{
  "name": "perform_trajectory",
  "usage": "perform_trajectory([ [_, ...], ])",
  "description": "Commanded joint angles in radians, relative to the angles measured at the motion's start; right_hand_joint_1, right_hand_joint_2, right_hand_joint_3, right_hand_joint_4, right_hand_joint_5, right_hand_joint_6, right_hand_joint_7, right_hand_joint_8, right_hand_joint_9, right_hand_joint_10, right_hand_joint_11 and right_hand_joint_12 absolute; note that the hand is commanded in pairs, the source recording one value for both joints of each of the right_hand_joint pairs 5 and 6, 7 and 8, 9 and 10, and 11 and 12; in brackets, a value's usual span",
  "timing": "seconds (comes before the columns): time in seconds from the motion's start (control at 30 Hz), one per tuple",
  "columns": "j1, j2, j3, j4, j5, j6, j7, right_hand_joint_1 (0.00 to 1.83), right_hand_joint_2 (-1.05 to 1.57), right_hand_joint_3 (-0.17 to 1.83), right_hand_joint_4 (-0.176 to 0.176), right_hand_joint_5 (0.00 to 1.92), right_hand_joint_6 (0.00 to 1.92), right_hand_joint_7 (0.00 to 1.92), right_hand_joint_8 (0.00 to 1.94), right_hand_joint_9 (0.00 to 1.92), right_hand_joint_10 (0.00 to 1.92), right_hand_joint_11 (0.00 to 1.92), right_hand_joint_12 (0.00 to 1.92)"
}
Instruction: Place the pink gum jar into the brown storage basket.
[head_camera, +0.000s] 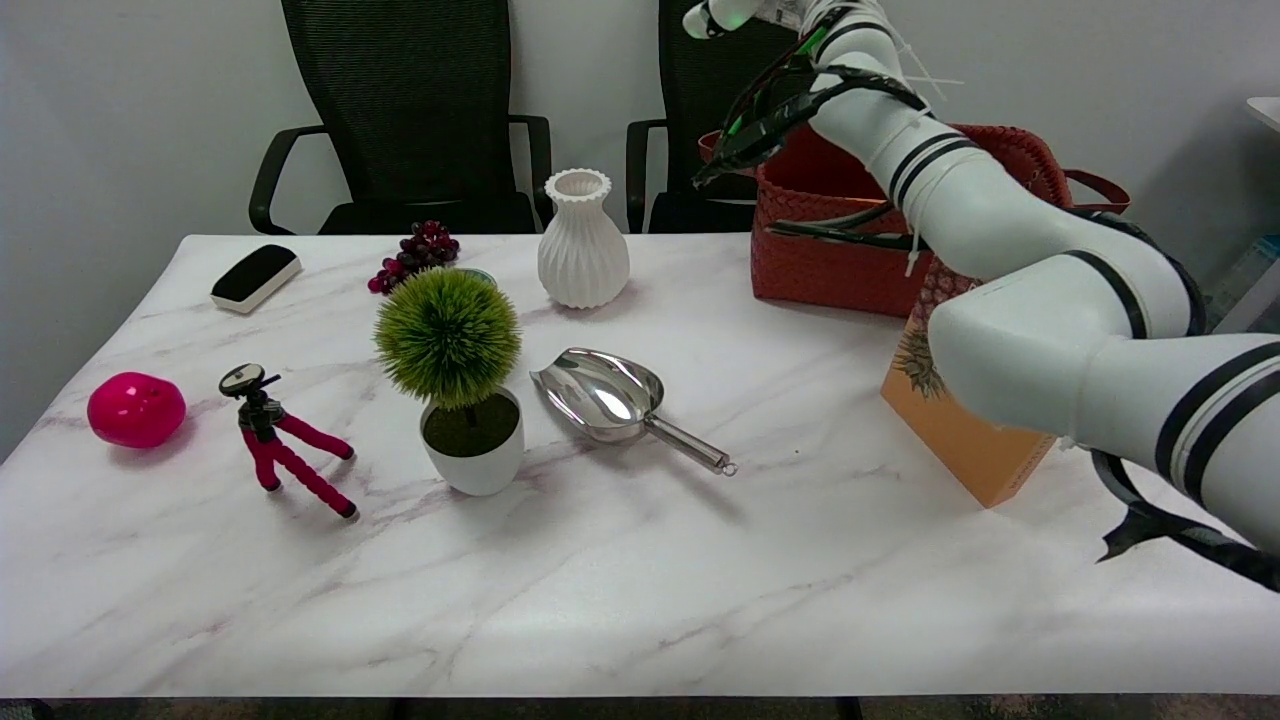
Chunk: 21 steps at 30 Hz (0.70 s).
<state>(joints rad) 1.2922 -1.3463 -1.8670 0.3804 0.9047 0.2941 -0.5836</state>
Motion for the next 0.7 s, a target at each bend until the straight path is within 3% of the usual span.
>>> perform_trajectory([
  [0.03,0.026,0.088,0.032,-0.063,0.015,-0.013,-0.073,0.98,0.79,0.49,0.000,1.03,1.03,1.92,1.92,1.84,1.84,1.92,1.92],
  [0.23,0.015,0.139,0.032,-0.063,0.088,-0.011,-0.103,0.98,0.75,0.50,0.000,1.02,1.02,1.92,1.92,1.85,1.85,1.92,1.92],
  [0.5,-0.004,0.190,0.032,-0.072,0.097,-0.012,-0.103,0.99,0.49,0.47,0.000,0.98,0.98,1.92,1.92,1.87,1.87,1.92,1.92],
  [0.7,-0.016,0.218,0.032,-0.087,0.097,-0.017,-0.103,0.99,0.46,0.45,0.000,0.99,0.99,1.92,1.92,1.87,1.87,1.92,1.92],
])
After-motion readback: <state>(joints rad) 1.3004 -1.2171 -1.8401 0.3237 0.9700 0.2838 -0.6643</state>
